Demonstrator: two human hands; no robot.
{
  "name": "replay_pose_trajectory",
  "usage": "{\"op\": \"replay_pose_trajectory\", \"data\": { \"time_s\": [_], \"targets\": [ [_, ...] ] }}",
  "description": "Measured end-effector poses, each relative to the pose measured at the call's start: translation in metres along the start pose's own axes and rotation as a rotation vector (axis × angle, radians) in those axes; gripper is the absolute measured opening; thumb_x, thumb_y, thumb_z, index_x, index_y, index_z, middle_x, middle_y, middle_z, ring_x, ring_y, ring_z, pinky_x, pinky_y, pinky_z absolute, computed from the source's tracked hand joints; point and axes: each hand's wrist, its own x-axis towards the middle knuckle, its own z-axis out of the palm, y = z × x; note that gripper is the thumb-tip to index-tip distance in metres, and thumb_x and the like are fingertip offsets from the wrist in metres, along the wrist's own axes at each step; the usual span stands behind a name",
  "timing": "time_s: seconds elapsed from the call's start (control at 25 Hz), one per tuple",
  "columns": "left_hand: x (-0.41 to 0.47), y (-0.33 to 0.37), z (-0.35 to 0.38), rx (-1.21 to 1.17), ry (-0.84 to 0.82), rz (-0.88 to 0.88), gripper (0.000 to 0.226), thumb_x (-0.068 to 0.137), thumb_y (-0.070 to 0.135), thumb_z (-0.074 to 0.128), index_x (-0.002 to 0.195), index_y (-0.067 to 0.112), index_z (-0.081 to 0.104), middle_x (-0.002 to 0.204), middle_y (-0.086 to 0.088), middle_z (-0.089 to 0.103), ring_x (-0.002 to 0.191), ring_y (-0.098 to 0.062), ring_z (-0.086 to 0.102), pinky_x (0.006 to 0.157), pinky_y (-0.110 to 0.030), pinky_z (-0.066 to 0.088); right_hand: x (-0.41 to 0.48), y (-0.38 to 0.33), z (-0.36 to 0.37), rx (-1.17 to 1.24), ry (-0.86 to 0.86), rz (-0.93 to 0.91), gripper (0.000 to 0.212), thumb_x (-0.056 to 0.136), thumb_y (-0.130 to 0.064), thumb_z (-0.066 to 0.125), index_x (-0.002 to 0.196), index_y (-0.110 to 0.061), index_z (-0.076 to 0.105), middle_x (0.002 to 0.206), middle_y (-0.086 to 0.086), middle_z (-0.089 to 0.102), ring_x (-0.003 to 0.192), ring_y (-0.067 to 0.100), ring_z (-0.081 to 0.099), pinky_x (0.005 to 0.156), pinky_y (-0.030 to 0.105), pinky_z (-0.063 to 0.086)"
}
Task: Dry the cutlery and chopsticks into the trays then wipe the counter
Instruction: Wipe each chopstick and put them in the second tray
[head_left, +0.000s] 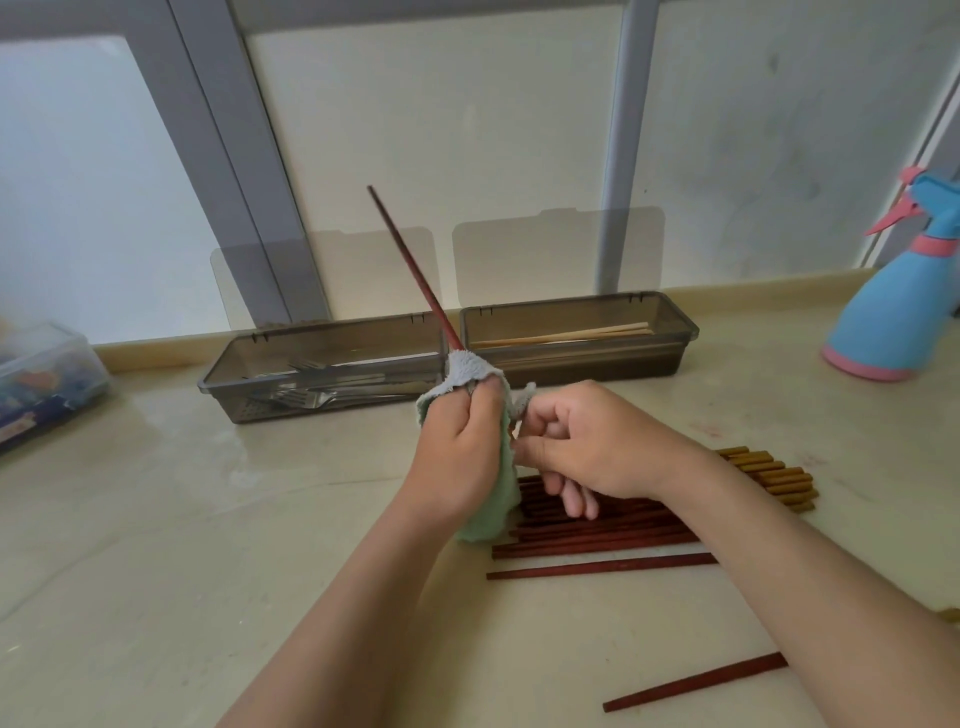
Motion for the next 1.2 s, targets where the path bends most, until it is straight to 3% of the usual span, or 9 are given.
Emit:
{"op": "replay_pose_trajectory", "data": {
  "time_s": [0.08, 0.24, 0.4, 0.6, 0.72, 0.84, 1.0, 1.08, 1.2],
  "targets": [
    [0.002, -0.001, -0.004, -0.012, -0.093, -0.006, 0.043, 0.104, 0.024, 0.041, 0.064, 0.008, 0.044, 0.058, 0.002, 0.046, 0.057, -0.010, 0.042, 0.057, -0.025, 0.036, 0.000, 0.001, -0.011, 0.014, 0.111, -0.018, 0.025, 0.095, -0.030, 0.066, 0.081, -0.010, 0.061, 0.056, 0.003, 0.063, 0.043, 0.020, 0.058, 0.037, 0.026, 0.043],
    [-0.005, 0.003, -0.007, 0.028, -0.532, -0.093, 0.043, 0.103, 0.022, 0.039, 0.065, 0.004, 0.044, 0.055, -0.007, 0.066, 0.062, -0.015, 0.065, 0.065, -0.026, 0.041, 0.007, 0.004, -0.019, 0.461, 0.281, -0.028, 0.019, 0.100, -0.017, 0.060, 0.089, -0.003, 0.067, 0.070, 0.004, 0.059, 0.047, 0.015, 0.048, 0.035, 0.020, 0.027],
    [-0.005, 0.003, -0.005, 0.147, -0.523, -0.066, 0.048, 0.103, 0.024, 0.046, 0.056, 0.019, 0.039, 0.056, 0.004, 0.038, 0.056, -0.013, 0.037, 0.061, -0.033, 0.034, 0.014, 0.007, -0.010, 0.530, 0.326, 0.100, 0.020, 0.101, -0.014, 0.056, 0.088, -0.004, 0.067, 0.068, 0.001, 0.063, 0.050, 0.011, 0.049, 0.037, 0.021, 0.024],
    [-0.010, 0.006, -0.004, 0.180, -0.641, -0.056, 0.042, 0.091, 0.030, 0.050, 0.056, 0.014, 0.033, 0.058, -0.007, 0.034, 0.056, -0.020, 0.032, 0.056, -0.036, 0.030, 0.026, 0.016, -0.025, 0.738, 0.587, 0.207, 0.016, 0.101, -0.010, 0.050, 0.089, -0.005, 0.060, 0.071, 0.008, 0.065, 0.046, 0.012, 0.041, 0.036, 0.020, 0.025],
    [-0.009, 0.007, -0.005, 0.100, -0.575, -0.071, 0.042, 0.092, 0.023, 0.053, 0.055, 0.015, 0.033, 0.055, -0.002, 0.029, 0.053, -0.019, 0.029, 0.053, -0.033, 0.027, 0.028, 0.018, -0.037, 0.587, 0.709, 0.195, 0.015, 0.101, -0.009, 0.051, 0.092, -0.007, 0.062, 0.075, 0.009, 0.064, 0.044, 0.011, 0.040, 0.036, 0.022, 0.027],
    [-0.005, 0.003, -0.009, 0.069, -0.443, -0.072, 0.046, 0.093, 0.022, 0.053, 0.053, 0.020, 0.031, 0.054, 0.002, 0.026, 0.051, -0.016, 0.024, 0.052, -0.031, 0.023, 0.031, 0.012, -0.042, 0.466, 0.842, 0.021, 0.012, 0.104, -0.013, 0.052, 0.094, -0.015, 0.059, 0.081, 0.011, 0.070, 0.048, 0.013, 0.058, 0.038, 0.025, 0.041],
    [-0.005, 0.000, -0.008, 0.090, -0.411, -0.062, 0.044, 0.087, 0.033, 0.051, 0.052, 0.024, 0.027, 0.053, 0.006, 0.024, 0.048, -0.012, 0.022, 0.051, -0.028, 0.021, 0.031, 0.013, -0.050, 0.308, 1.010, -0.191, 0.008, 0.104, -0.013, 0.049, 0.098, -0.017, 0.053, 0.095, 0.007, 0.072, 0.078, 0.017, 0.076, 0.065, 0.029, 0.061],
    [-0.005, 0.000, -0.007, 0.097, -0.419, -0.062, 0.043, 0.087, 0.034, 0.050, 0.053, 0.024, 0.026, 0.054, 0.005, 0.024, 0.049, -0.013, 0.021, 0.052, -0.030, 0.020, 0.034, 0.023, -0.054, 0.002, 1.037, -0.224, 0.005, 0.104, -0.015, 0.050, 0.103, -0.013, 0.054, 0.095, 0.002, 0.070, 0.084, 0.015, 0.074, 0.072, 0.029, 0.059],
    [-0.005, -0.001, -0.008, 0.092, -0.436, -0.068, 0.045, 0.090, 0.031, 0.051, 0.053, 0.024, 0.026, 0.053, 0.005, 0.023, 0.050, -0.013, 0.020, 0.052, -0.030, 0.019, 0.043, 0.041, -0.056, -0.452, 1.000, -0.200, 0.009, 0.101, -0.010, 0.053, 0.104, -0.004, 0.059, 0.089, 0.004, 0.062, 0.082, 0.025, 0.059, 0.070, 0.032, 0.041]
  ]
}}
